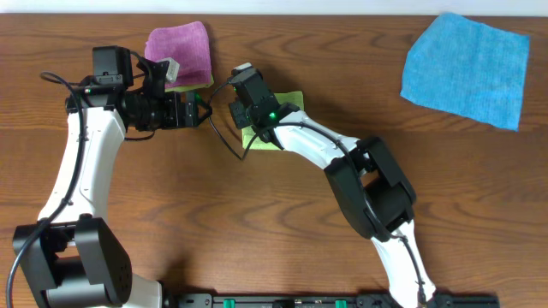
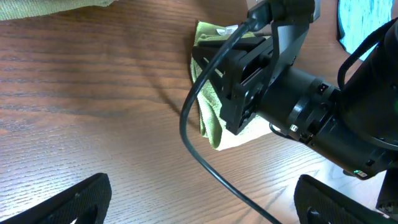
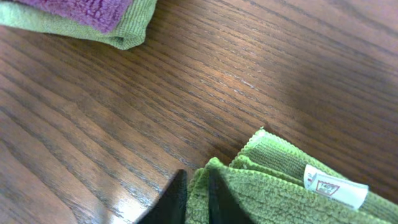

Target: Fold the cloth

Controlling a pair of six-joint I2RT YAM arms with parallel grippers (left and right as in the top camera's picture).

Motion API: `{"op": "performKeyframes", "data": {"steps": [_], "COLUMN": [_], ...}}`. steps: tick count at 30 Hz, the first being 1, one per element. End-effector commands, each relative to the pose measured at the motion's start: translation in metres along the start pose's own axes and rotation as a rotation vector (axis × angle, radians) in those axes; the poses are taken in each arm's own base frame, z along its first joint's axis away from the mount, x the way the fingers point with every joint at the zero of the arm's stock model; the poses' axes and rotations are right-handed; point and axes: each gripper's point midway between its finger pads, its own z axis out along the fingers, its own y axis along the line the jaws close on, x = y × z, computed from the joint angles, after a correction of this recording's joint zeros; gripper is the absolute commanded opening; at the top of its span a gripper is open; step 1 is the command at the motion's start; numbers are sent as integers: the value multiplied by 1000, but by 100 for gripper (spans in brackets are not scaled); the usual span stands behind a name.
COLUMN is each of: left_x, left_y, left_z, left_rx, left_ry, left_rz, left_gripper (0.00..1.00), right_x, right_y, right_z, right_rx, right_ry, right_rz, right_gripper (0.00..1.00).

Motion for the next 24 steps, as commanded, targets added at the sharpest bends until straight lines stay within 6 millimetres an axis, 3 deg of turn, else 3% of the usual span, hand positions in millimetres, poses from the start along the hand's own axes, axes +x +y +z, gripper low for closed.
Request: {"op": "performKeyframes", "data": {"steps": [1, 3, 10, 18, 24], "left_x": [-4, -4, -4, -4, -4], "left_y": [-1, -1, -1, -1, -1], "left_z": [-5, -5, -5, -5, -5], "left_rx": [-6, -6, -6, -6, -6], "left_ry": [-15, -15, -15, -15, -15], "left_rz": [26, 26, 26, 25, 26], "left_gripper": [95, 95, 95, 95, 95], "right_x": [-5, -4, 1, -11, -21], "right_y": [-4, -5, -5, -4, -23], "right_z": [4, 4, 8, 7, 6], "right_rx": [11, 11, 13, 12, 86], "right_ry": [-10, -8, 2, -34, -65], "right_rz": [6, 6, 5, 9, 21], "right_gripper": [10, 1, 1, 1, 1]}}
